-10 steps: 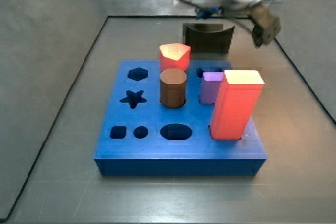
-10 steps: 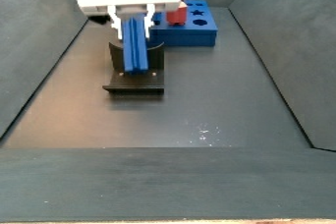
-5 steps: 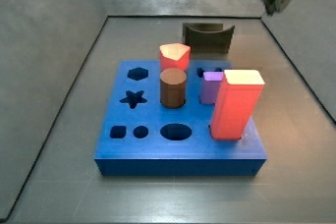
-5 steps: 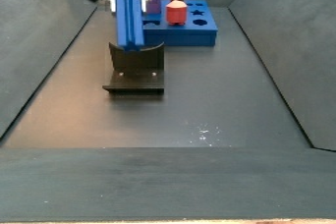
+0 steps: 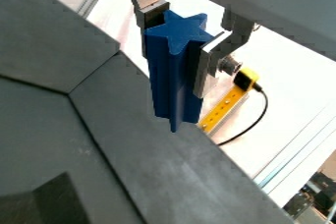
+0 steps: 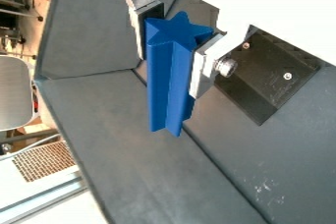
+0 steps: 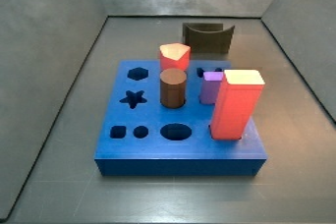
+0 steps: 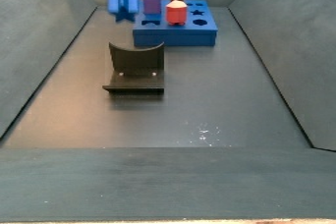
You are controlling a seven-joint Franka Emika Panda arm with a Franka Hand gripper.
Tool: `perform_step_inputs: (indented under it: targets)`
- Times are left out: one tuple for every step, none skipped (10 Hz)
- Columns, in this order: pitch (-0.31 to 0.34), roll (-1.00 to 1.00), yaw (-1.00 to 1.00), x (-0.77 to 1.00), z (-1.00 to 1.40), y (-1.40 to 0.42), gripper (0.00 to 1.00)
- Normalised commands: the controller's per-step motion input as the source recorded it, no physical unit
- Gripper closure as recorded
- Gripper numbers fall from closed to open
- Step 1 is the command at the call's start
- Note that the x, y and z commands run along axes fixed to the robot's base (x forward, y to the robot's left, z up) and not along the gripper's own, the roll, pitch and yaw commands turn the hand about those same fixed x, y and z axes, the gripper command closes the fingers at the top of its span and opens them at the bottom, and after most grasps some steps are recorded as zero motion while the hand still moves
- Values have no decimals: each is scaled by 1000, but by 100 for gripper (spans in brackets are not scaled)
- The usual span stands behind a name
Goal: Pick up the star object. Move up. Place the star object on the fixture. Regrasp the star object. Move to above the board. Insert the star object.
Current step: Move to above the board.
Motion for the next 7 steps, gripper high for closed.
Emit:
perform_step_inputs:
  targets:
    - [121,-54,-23,-51,1000,25,100]
    - [130,-52,10,-44,811,14,100]
    - [130,-55,25,-36,692,6,100]
    - [134,-54,55,-20,458,-4,100]
    - [139,-48,70,-5,284,-9,100]
    - [8,-1000,-160,-446,191,-1000,100]
    - [6,-1000,-159,-445,183,-1000,100]
